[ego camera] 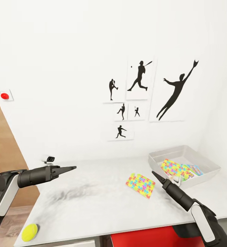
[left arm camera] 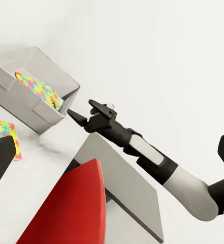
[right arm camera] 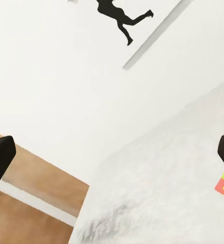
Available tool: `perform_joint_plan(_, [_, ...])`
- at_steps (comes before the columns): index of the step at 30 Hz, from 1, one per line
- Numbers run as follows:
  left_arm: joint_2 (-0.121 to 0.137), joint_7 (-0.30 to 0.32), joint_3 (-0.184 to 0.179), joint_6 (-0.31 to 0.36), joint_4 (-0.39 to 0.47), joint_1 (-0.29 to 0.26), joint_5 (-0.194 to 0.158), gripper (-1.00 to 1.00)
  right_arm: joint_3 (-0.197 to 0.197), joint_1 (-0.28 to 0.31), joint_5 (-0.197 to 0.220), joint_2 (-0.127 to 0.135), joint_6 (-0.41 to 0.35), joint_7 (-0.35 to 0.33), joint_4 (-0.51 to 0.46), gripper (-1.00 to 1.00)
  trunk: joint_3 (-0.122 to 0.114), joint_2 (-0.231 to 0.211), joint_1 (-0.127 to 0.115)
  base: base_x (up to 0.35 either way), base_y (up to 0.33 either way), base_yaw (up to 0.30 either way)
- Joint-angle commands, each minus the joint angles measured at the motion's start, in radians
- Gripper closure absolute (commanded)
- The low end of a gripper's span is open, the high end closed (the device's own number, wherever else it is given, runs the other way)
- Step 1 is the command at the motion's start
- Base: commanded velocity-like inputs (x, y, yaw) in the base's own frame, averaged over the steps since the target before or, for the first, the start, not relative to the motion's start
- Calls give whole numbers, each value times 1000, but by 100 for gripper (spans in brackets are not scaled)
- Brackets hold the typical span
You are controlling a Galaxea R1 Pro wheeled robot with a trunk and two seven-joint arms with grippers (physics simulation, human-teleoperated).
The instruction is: Put all the toys in the child's room - the three board games (two on the bed and one on the table), the two jigsaw puzzles on the table, and the tennis ball on the table - inside the toy box on the table in the child's room.
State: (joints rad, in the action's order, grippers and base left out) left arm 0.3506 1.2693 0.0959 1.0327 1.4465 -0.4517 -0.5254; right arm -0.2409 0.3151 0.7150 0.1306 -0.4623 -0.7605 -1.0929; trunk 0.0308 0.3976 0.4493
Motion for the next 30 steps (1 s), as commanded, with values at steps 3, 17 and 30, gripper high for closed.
perform_joint_plan(3, [-2, 1, -1, 7, 0, -1, -2, -100, 0, 1, 6, 0, -9, 57, -1, -100, 2, 2, 1, 0, 11, 0])
perform_joint_plan(17, [3, 4, 9, 7, 0, 0, -3, -100, 119, 125, 13, -55, -115, 645, -132, -100, 2, 2, 1, 0, 1, 0])
perform_joint_plan(30, [4, 4, 43, 9, 0, 1, -4, -100, 222, 660, 5, -215, -192, 1273, 371, -100, 2, 2, 1, 0, 0, 0])
